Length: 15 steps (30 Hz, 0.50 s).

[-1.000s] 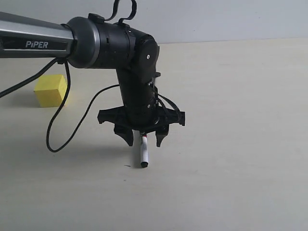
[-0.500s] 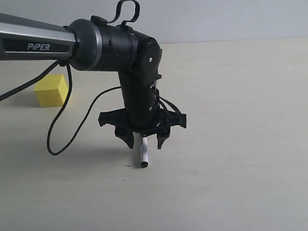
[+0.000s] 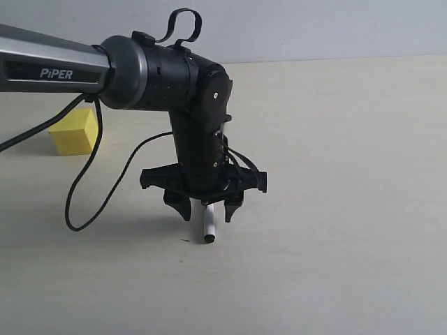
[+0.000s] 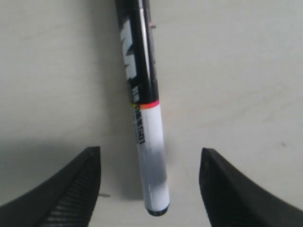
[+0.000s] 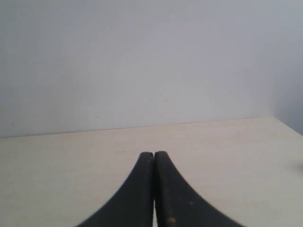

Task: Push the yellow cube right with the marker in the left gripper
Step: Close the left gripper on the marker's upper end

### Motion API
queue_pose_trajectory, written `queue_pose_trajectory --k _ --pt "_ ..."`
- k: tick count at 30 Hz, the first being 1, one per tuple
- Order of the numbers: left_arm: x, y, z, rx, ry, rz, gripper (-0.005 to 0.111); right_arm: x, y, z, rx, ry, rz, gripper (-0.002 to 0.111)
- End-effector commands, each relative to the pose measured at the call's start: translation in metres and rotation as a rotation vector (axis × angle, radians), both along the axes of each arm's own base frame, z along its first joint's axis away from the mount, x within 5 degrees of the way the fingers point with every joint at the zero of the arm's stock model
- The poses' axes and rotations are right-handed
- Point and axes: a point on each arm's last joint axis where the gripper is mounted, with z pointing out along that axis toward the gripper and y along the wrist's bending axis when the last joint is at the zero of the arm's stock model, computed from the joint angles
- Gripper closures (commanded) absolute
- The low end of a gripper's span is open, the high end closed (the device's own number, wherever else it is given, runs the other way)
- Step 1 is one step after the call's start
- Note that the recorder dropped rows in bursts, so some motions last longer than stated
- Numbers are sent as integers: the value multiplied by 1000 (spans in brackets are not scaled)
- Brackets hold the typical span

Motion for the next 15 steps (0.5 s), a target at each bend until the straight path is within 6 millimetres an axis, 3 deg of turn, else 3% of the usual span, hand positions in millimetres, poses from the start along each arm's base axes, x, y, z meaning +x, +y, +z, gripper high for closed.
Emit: queue_pose_trajectory --k 1,15 --pt "0 -1 3 -2 -18 -2 47 0 0 -1 0 -3 -3 108" --pt "2 -1 0 -6 -25 -5 47 0 0 -1 0 -3 -3 108"
